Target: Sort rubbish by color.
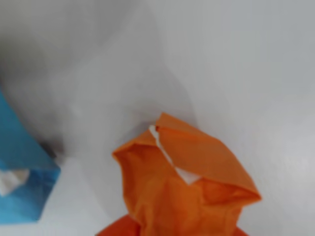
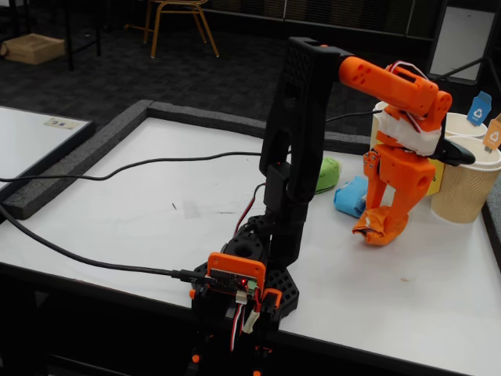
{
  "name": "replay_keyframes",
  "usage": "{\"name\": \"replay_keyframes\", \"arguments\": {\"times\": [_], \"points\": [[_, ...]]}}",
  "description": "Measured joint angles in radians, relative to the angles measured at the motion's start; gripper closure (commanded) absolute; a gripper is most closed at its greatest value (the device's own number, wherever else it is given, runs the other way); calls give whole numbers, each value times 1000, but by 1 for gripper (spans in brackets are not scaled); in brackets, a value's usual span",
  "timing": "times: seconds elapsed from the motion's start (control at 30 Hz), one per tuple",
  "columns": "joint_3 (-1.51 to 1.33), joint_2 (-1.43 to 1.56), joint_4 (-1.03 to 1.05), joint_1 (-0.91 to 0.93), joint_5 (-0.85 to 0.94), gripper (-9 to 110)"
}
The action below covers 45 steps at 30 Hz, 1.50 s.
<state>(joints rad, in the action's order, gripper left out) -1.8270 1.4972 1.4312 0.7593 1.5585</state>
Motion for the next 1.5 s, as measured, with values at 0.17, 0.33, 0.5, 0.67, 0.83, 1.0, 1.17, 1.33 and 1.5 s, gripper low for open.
{"name": "replay_keyframes", "arguments": {"times": [0.17,0.33,0.5,0.67,0.83,1.0,1.17,1.33,1.5], "points": [[0,137,31,0,-40,101],[6,276,31,0,-71,101],[74,354,3,0,-126,101],[141,411,-52,0,-202,101],[170,477,-58,0,-273,101],[170,551,-58,-12,-356,101],[170,647,-15,-37,-382,101],[170,762,75,-74,-382,101],[170,853,169,-83,-382,101]]}}
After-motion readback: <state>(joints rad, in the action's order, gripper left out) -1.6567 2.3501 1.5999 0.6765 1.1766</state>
